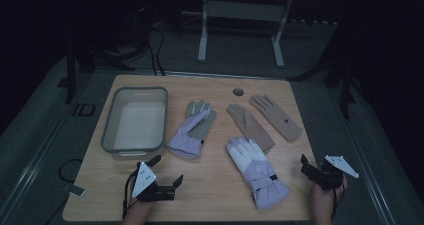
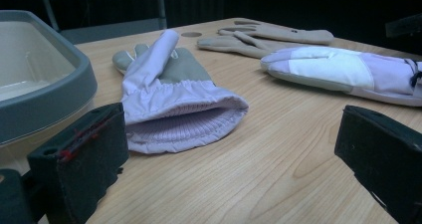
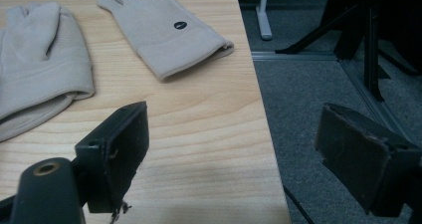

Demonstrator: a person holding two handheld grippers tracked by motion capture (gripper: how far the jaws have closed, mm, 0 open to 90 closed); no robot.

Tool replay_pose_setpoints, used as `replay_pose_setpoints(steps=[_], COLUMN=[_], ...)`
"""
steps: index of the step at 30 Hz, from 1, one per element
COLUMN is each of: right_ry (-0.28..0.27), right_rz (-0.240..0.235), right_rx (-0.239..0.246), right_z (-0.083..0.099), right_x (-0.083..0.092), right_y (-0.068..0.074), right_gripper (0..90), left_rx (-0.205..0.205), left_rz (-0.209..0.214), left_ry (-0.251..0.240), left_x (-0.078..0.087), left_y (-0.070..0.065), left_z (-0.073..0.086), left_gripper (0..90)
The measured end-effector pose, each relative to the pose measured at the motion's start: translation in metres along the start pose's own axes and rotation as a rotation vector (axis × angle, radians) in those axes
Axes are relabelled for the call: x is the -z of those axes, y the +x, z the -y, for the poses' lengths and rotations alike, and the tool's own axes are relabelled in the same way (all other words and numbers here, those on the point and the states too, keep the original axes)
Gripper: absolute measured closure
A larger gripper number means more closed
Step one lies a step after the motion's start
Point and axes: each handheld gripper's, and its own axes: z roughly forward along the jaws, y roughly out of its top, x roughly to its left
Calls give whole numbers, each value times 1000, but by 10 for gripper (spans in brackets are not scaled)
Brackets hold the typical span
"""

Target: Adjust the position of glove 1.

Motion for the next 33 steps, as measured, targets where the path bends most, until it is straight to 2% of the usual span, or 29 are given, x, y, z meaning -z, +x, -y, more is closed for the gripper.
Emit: replay_pose_setpoints(steps=[1,2,3,5,8,9,10,13,15,17,19,22,27,28,32,33], right_ry=[2,39,56,68,80,95,135,176,196,198,204,203,171,171,143,143], right_rz=[-5,-47,-60,-57,-34,-40,-65,-102,-133,-135,-126,-126,-163,-163,-194,-194], right_rx=[0,-5,-2,-1,50,53,44,25,-10,-11,15,26,63,63,93,93], right_z=[0,-1,-1,-1,-1,-1,-1,-3,-7,-10,-21,-29,-57,-57,-83,-83], right_x=[0,-2,-3,-3,-4,-5,-7,-9,-9,-9,-7,-4,3,3,7,7], right_y=[-1,-1,-1,0,6,7,7,6,4,4,7,9,17,17,28,28], right_gripper=[140,158,162,187,192,188,169,137,135,135,126,124,123,123,123,123], left_rx=[-1,-3,-10,-12,-15,-14,-15,-19,-19,-17,-15,-10,-12,-13,-12,-12], left_rz=[2,1,1,1,1,0,0,1,1,2,2,4,4,4,4,6], left_ry=[-1,1,0,1,2,1,1,3,3,2,0,-2,0,1,0,1], left_x=[0,0,0,0,-1,0,-1,-1,-1,0,0,0,0,0,0,0], left_y=[0,0,-1,-1,-1,-1,-1,-2,-2,-1,-1,0,0,-1,0,0], left_z=[0,0,0,0,0,0,0,0,0,0,0,0,0,0,0,0], left_gripper=[6,6,6,6,6,6,6,6,6,6,6,6,6,6,6,6])
